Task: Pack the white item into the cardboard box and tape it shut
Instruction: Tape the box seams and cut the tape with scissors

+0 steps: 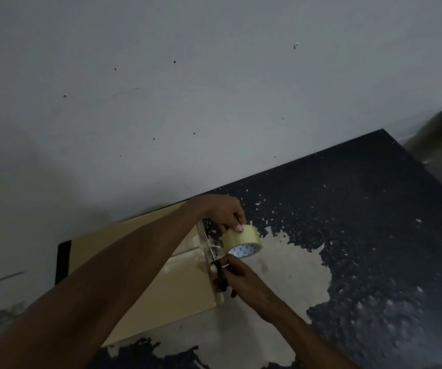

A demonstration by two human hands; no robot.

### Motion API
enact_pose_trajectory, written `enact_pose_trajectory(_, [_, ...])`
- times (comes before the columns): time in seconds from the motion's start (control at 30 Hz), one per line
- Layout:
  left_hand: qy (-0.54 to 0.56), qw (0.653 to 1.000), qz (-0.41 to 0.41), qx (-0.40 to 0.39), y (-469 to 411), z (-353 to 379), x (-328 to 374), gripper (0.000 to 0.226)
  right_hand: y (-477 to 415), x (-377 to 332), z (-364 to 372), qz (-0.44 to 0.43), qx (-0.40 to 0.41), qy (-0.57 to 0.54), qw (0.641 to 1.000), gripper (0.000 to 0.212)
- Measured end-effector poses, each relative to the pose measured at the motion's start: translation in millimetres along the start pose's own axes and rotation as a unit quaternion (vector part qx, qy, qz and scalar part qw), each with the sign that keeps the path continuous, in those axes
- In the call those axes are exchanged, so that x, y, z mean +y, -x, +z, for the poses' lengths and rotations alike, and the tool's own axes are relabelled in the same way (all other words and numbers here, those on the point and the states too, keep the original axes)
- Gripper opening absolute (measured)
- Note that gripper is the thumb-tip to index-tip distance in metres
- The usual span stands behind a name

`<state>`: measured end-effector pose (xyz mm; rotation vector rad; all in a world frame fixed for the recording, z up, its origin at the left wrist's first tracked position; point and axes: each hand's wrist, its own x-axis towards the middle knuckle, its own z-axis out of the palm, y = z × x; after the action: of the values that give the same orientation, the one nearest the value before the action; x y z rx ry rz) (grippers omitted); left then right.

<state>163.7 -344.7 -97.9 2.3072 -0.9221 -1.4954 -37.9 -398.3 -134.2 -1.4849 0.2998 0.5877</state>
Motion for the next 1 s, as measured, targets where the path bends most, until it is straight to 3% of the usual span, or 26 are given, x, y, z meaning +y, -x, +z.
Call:
enact_pose_trajectory(0.17, [-0.014,1.000,0.008,0.000,-2.0,-0.1,-0.3,0.034,0.3,6.4,0.5,-0.027,0.010,-0.011,1.000,0.015])
enact_pose_trajectory(0.43, [-0.011,1.000,0.018,0.019,-0.9,0.1,-6.1,0.033,1.6,10.9,6.3,-0.083,0.026,-0.056,0.995,0.019])
enact_pose_trajectory(0.53, [0.009,0.999,0.030,0.032,-2.7,2.4,-3.5,0.030,-0.2,17.2,5.3,-0.066,0.056,-0.065,0.994,0.024])
enact_pose_trajectory(0.6, [0.002,0.998,0.046,0.047,-6.3,4.3,3.2,0.029,-3.1,27.4,1.5,-0.059,0.088,-0.050,0.993,0.016])
enact_pose_trajectory(0.7, [0.014,0.996,0.064,0.054,-11.6,7.8,12.0,0.029,-9.3,52.6,-7.9,-0.077,0.139,0.039,0.987,0.004])
enact_pose_trajectory(0.87, [0.099,0.990,0.076,0.064,-13.3,12.7,13.5,0.028,-11.3,85.3,-39.3,-0.106,0.209,0.284,0.930,0.030])
enact_pose_trajectory(1.0, [0.108,0.990,0.068,0.063,-15.1,28.0,11.6,0.031,-8.4,92.8,-51.2,-0.135,0.187,0.348,0.909,0.035])
